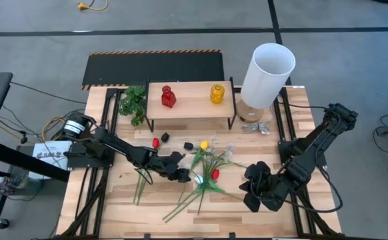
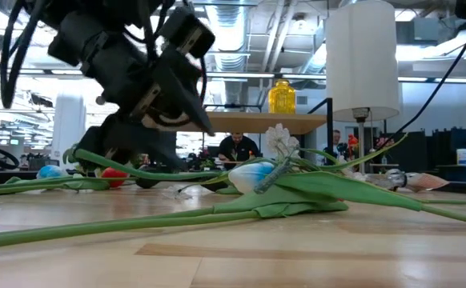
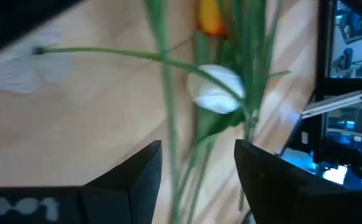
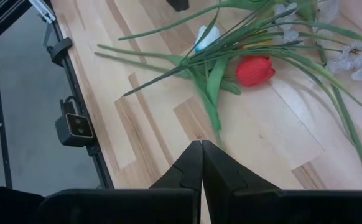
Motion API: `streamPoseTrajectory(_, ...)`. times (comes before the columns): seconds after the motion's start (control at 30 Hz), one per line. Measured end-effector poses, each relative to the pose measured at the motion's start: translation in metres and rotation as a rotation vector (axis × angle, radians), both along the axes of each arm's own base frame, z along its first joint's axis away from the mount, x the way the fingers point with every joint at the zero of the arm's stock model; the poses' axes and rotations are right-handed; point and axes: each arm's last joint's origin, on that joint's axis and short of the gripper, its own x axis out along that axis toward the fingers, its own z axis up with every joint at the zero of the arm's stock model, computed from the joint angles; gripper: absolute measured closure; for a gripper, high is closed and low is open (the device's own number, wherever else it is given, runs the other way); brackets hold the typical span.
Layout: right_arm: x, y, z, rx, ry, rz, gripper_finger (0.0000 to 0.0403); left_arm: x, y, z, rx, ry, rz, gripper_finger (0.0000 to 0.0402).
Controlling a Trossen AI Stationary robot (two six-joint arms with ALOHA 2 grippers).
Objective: Pick and place flowers into a vace then onto a shelf
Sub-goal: Put the left yellow flower into the red vase on the shelf
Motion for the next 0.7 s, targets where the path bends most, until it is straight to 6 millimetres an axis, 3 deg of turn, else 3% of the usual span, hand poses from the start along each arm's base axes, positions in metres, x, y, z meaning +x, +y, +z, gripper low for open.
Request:
streamPoseTrajectory(0.23,0.000,0.001,0.000,0.007,-0.002,0.004,0.0403,0.016,-0.004,-0.007,0.000,0.018,-0.019,0.0212)
streamPoseTrajectory(0.7,-0.001,0.002,0.001,0.012,-0.010,0.007,0.0403,0.014,-0.002,-0.020,0.032,0.089,0.060,0.0212)
